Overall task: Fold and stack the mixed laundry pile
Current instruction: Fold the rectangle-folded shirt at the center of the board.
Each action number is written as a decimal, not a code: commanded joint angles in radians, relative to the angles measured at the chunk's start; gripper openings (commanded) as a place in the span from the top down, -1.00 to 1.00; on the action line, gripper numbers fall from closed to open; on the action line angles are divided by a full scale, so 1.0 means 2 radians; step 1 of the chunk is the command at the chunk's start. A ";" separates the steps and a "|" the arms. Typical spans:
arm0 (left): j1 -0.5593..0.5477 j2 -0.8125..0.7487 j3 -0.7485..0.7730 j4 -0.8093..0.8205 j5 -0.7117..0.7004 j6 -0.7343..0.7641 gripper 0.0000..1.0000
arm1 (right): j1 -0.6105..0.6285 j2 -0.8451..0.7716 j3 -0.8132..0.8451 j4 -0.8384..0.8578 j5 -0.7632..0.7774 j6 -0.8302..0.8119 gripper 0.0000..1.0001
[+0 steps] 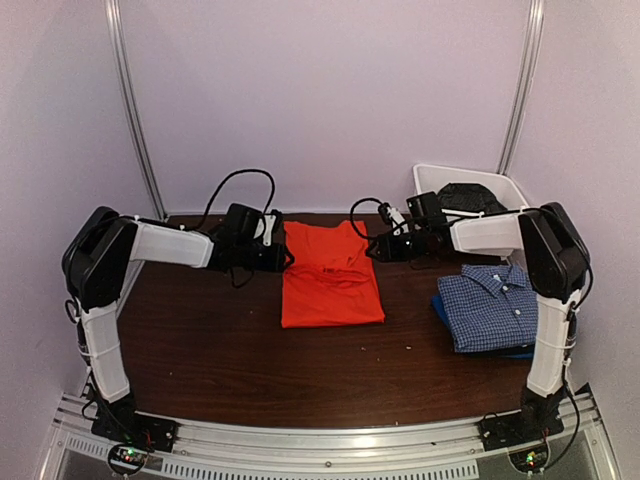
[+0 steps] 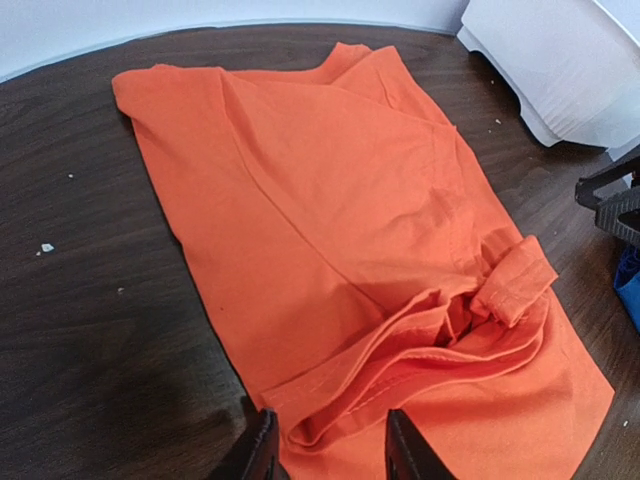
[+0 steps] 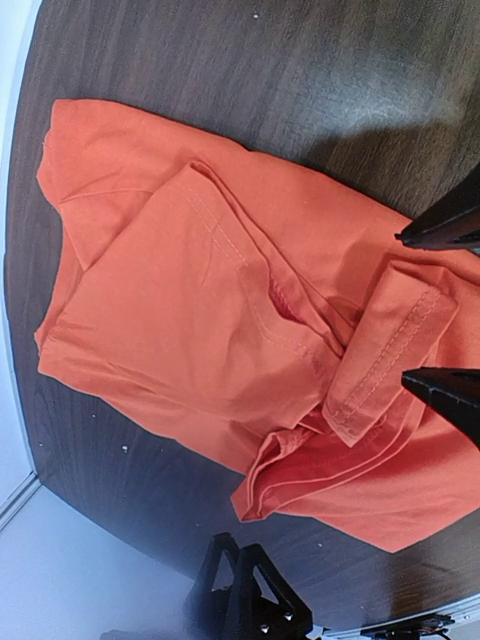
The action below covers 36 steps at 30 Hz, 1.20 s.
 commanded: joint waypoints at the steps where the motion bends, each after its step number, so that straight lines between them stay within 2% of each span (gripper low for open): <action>1: 0.018 -0.018 -0.012 0.011 0.011 -0.012 0.24 | -0.004 0.013 0.008 -0.027 -0.035 -0.004 0.19; 8: 0.019 -0.013 -0.020 0.017 0.028 -0.026 0.12 | -0.004 0.038 0.017 -0.027 -0.052 0.007 0.06; 21: 0.019 0.024 -0.005 0.031 0.068 -0.040 0.07 | -0.005 0.077 0.049 -0.035 -0.072 0.025 0.09; 27: 0.019 0.038 0.003 0.037 0.080 -0.047 0.07 | -0.004 0.089 0.057 -0.034 -0.076 0.031 0.22; 36: 0.019 0.044 0.014 0.039 0.082 -0.053 0.09 | -0.005 0.088 0.057 -0.027 -0.080 0.036 0.72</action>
